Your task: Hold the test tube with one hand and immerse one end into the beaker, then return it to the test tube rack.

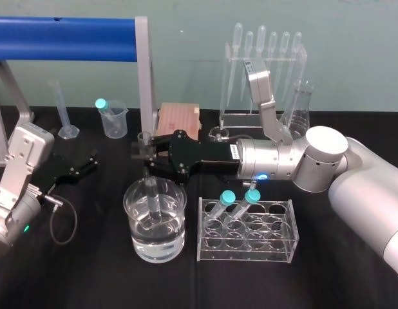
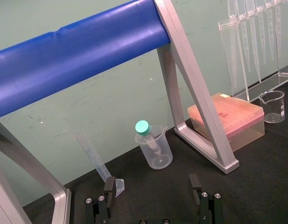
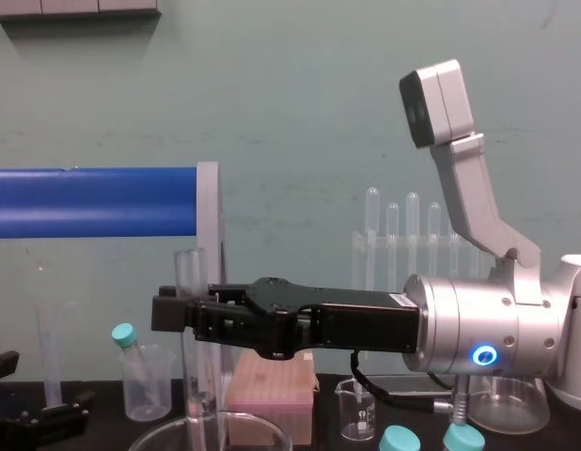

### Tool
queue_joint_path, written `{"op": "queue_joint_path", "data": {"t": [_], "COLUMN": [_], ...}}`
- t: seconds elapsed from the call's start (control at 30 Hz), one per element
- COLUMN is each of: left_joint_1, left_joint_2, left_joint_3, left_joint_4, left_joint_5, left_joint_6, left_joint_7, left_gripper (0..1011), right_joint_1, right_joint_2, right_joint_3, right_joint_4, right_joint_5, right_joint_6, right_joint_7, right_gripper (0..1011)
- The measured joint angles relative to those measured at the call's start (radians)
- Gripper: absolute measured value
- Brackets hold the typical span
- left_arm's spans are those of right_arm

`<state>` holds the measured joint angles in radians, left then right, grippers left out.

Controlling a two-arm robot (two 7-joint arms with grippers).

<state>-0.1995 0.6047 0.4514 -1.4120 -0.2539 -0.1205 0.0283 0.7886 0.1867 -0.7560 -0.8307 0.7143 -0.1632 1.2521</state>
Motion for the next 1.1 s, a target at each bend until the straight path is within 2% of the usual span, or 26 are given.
{"op": "queue_joint_path", "data": {"t": [1.1], "left_joint_1": [0.0], "left_joint_2": [0.0], "left_joint_3": [0.0], "left_joint_4": [0.0], "left_joint_5": [0.0], "left_joint_6": [0.0], "left_joint_7": [0.0], "left_gripper": [1000], "right_joint_1": [0.0], "right_joint_2": [0.0], "right_joint_3": [0.0], "right_joint_4": [0.0], "right_joint_5": [0.0], "right_joint_6": [0.0], "right_joint_7": [0.0], "right_gripper": [226]}}
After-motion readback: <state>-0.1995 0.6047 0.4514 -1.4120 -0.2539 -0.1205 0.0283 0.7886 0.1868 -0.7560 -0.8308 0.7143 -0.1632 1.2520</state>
